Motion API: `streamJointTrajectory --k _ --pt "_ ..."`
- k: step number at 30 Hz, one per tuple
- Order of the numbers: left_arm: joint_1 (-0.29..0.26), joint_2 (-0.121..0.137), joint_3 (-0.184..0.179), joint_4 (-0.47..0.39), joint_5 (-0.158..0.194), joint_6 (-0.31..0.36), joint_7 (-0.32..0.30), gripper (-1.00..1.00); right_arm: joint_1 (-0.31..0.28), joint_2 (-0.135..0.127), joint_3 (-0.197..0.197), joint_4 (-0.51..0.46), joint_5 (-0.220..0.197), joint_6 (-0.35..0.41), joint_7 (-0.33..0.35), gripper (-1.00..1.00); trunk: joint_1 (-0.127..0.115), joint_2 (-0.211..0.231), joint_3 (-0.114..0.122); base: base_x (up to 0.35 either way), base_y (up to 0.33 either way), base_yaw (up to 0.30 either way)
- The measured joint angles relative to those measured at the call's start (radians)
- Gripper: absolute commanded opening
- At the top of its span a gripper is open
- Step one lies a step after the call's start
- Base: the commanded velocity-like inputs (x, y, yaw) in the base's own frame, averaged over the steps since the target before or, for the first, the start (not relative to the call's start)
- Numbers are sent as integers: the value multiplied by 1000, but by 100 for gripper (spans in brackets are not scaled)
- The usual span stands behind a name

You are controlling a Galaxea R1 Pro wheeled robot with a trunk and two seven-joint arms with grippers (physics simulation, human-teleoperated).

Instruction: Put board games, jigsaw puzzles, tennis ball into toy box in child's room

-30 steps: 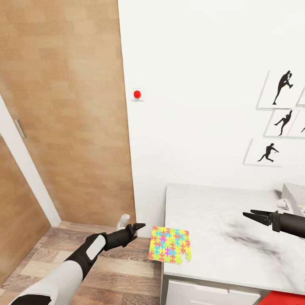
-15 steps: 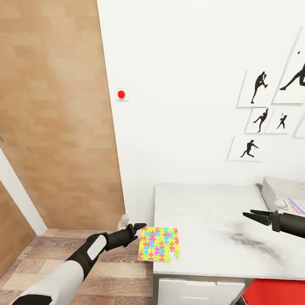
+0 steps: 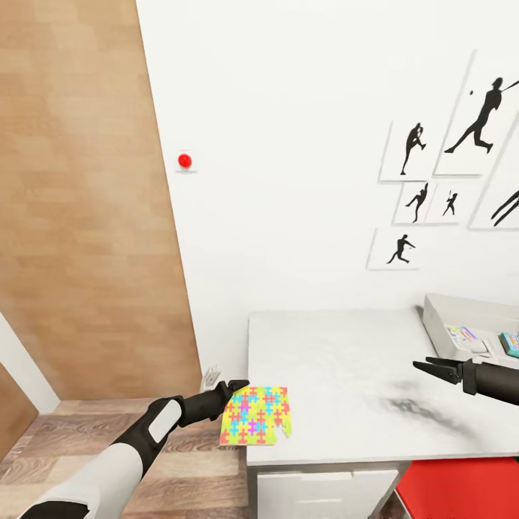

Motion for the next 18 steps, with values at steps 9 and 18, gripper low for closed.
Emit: streamJointTrajectory --k 9,18 --pt "0 0 0 0 0 0 0 100 0 1 1 0 0 0 0 100 0 0 0 0 0 -23" --pt "1 1 0 0 0 0 -2 100 0 1 2 0 0 0 0 100 0 0 0 0 0 -5"
